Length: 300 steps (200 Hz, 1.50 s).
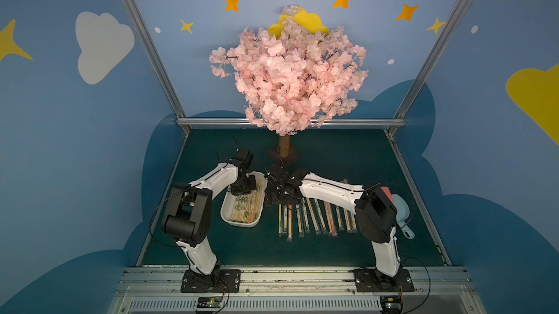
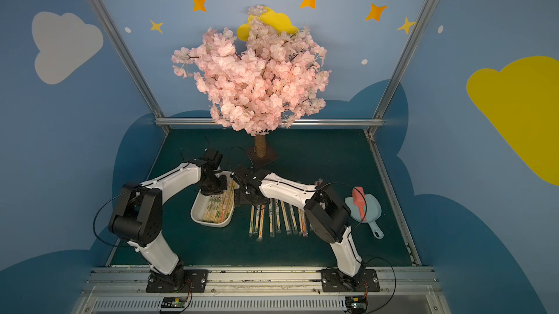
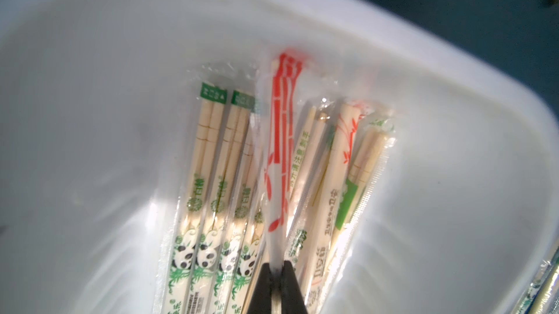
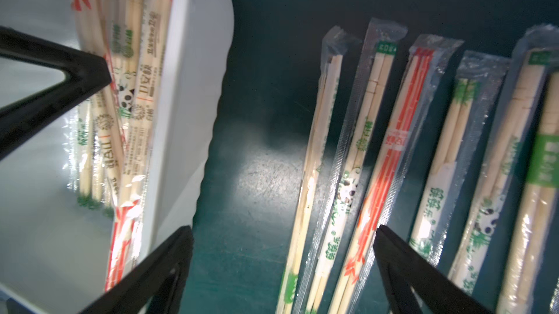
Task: Take the paired disposable chopsticks out of the storage box
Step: Adjust the storage box at the center of the board, then place the paired disposable chopsticks at the center of the board.
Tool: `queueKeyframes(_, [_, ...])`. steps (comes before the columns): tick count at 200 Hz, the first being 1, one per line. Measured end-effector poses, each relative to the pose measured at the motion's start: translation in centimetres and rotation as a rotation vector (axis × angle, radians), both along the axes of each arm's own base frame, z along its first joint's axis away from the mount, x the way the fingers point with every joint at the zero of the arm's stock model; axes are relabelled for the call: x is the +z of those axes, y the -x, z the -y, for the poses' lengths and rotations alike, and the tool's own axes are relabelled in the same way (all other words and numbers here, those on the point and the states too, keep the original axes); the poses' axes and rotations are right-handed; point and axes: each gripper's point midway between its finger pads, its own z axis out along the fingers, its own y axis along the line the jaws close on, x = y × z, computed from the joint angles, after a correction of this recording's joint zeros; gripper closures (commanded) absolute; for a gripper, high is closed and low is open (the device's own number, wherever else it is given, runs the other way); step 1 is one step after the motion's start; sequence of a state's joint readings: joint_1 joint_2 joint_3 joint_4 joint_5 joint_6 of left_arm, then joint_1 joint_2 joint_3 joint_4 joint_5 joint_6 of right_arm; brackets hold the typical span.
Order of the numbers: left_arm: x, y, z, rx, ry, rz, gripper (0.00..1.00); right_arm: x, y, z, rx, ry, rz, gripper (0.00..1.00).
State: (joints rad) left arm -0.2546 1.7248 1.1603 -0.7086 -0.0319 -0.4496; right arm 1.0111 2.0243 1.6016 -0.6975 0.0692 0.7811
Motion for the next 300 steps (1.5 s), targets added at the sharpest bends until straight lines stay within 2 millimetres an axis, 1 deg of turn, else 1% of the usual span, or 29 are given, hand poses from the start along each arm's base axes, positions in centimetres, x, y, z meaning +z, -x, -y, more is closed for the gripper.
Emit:
queueKeyframes(50, [2.6,-0.6,-2.1,0.023,-0.039,0.054,0.94,0.7,0.3,0.5,-0.008,-0.018,0.009,0.04])
queueKeyframes(70, [3.8,-0.7,-2.5,0.019,-0.039,0.087,0.95,0.9,0.5,0.9,-0.015,-0.026,0.012,0.04])
queueKeyframes(84, [5.0,-0.7,-2.4,0.005,-0.029,0.121,0.96,1.2,0.7,1.3,-0.026,-0.034,0.019,0.04])
queueKeyframes(110, [7.7,-0.5,-1.3,-0.034,0.042,0.203,0.97,1.9,1.0,2.1,-0.048,-0.053,0.033,0.04])
queueKeyframes(127, [9.3,0.0,0.1,-0.069,0.137,0.259,0.96,2.2,1.3,2.6,-0.060,-0.065,0.043,0.04])
queueKeyframes(147, [10.3,1.1,2.0,-0.104,0.256,0.302,0.94,2.3,1.9,3.3,-0.078,-0.065,0.056,0.04])
queueKeyframes(175, [10.1,2.9,4.6,-0.130,0.366,0.306,0.93,2.1,3.2,4.8,-0.088,-0.049,0.075,0.04])
queueKeyframes(207, [9.0,5.1,7.9,-0.190,0.396,0.273,0.94,1.5,4.3,6.9,-0.116,-0.026,0.078,0.04])
queueKeyframes(222, [8.7,5.7,8.8,-0.207,0.394,0.265,0.94,1.2,4.7,7.6,-0.131,-0.018,0.074,0.04])
queueKeyframes(252, [7.8,5.8,9.4,-0.199,0.371,0.267,0.94,0.8,4.8,8.0,-0.148,-0.007,0.073,0.04])
queueKeyframes(300, [4.4,6.1,9.7,-0.173,0.307,0.198,0.93,0.9,4.9,7.8,-0.142,-0.005,0.079,0.04])
